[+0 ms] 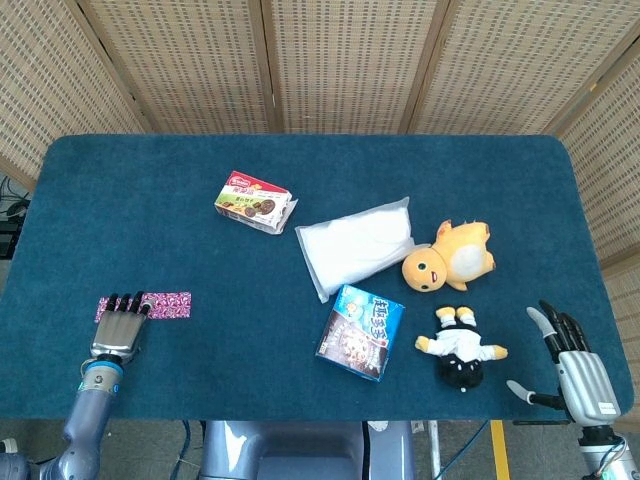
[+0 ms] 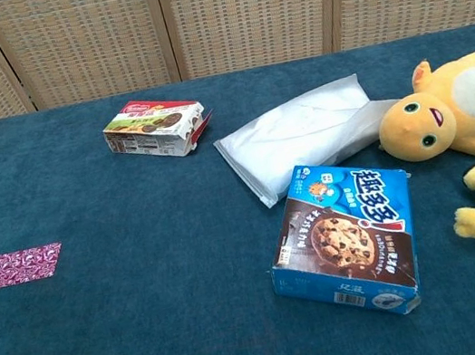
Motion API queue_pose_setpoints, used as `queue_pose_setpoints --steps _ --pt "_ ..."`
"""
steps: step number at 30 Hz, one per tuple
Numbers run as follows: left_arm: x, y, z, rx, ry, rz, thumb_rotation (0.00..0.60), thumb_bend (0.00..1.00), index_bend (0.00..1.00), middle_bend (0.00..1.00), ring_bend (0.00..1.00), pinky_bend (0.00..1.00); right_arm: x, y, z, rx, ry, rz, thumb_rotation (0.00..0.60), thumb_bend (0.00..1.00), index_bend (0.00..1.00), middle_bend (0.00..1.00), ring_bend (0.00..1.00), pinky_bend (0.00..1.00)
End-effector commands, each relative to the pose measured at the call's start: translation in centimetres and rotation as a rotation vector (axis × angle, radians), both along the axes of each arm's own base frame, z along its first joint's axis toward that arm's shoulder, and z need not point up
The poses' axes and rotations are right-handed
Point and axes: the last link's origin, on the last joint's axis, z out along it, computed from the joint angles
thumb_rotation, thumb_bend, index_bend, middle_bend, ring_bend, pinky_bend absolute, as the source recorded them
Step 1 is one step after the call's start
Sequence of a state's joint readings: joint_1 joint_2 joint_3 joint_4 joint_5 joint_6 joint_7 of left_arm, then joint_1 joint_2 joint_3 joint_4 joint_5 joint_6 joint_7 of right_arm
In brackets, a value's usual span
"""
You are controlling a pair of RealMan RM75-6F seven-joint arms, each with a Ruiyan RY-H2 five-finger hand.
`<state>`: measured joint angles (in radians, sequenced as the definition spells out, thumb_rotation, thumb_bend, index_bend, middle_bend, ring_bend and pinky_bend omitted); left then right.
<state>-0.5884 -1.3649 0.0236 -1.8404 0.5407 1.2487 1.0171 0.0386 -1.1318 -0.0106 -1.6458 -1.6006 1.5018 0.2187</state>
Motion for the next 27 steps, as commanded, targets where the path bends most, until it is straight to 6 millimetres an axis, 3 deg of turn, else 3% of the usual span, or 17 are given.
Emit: queue_pose_setpoints --steps 1,27 --pt "0.0 0.2 -0.1 0.000 0.012 0.004 0.600 0.92 0.10 0.00 0.00 0.00 0.0 0.0 0.0 0.001 0.001 -0.002 0.600 0.10 0.04 0.00 0.00 0.00" --pt "0.1 -0.1 -2.0 -0.042 0.058 0.008 0.600 0.93 0.10 0.00 0.00 0.00 -0.1 0.1 0.0 0.005 -0.001 -0.003 0.600 0.10 0.04 0.00 0.00 0.00"
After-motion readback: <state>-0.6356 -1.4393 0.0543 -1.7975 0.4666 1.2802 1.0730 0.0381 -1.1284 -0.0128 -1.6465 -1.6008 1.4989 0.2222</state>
